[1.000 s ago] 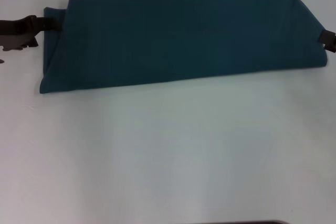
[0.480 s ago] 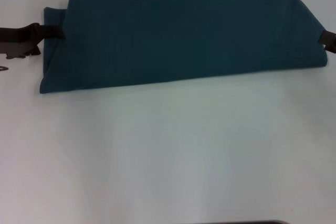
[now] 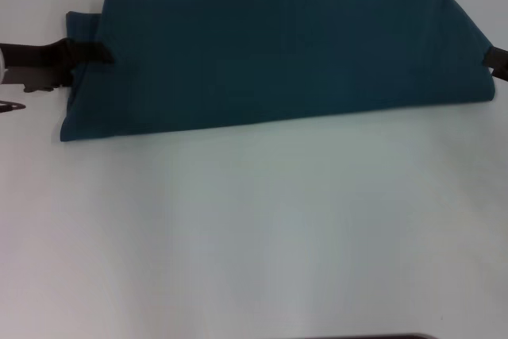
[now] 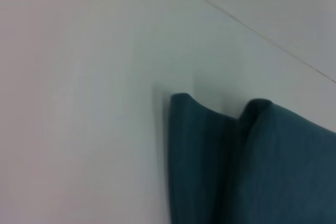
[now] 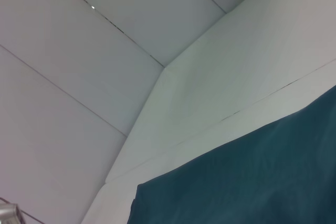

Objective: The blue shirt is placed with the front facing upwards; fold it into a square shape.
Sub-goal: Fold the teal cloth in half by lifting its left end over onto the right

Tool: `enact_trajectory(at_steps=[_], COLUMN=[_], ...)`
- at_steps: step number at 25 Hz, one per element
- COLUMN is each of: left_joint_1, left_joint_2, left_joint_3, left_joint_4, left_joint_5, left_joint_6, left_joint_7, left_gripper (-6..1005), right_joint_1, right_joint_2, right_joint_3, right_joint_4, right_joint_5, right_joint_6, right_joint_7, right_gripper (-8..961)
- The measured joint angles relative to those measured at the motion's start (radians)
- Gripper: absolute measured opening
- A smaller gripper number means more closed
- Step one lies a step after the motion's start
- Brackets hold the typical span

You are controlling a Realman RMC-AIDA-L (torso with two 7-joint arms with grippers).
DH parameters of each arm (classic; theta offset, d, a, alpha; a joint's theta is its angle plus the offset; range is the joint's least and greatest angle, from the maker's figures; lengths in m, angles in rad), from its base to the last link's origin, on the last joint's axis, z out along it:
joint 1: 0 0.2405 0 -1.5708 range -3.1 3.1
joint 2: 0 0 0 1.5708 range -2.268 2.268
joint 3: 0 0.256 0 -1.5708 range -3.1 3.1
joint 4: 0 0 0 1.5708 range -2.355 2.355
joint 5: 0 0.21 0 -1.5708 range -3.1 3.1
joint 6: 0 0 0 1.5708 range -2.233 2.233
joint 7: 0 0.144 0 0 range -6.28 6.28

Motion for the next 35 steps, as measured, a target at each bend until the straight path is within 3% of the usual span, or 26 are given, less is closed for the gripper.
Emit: enact_trajectory(at_steps=[12,17,23,25,35], left_joint_1=[-0.064,-0.121,-0.138,-0.136,-0.136], left_joint_2=[-0.011,0.015,0.015,0.013,0.011], left_joint_3=[0.004,0.062,0.076,0.078,0.079], left_joint_4=[-0.003,0.000,-0.022,-0.029,-0.037], left_joint_5=[0.003,0.094,0.155,0.158,0.159], left_joint_6=[0.137,0.167,0.177,0.181,0.186], left_joint_7=[-0.002,-0.082,-0.103,-0.104,-0.097], left_gripper=[855,841,823,604,210], right_joint_1=[0.000,0.000,0.008,0.009,0.012], right_joint_2=[0.000,0.002,0.007,0.007,0.002], right_joint_3=[0.000,0.000,0.000,0.000,0.000], right_joint_4=[0.000,0.000,0.002,0.003,0.024], right_joint_5=[0.000,0.000,0.000,0.001,0.003], right_joint_6=[-0.004,-0.004,-0.003,-0.004,-0.004], right_joint_7=[0.000,0.000,0.000,0.000,0.001], right_gripper=[927,927,927,927,927])
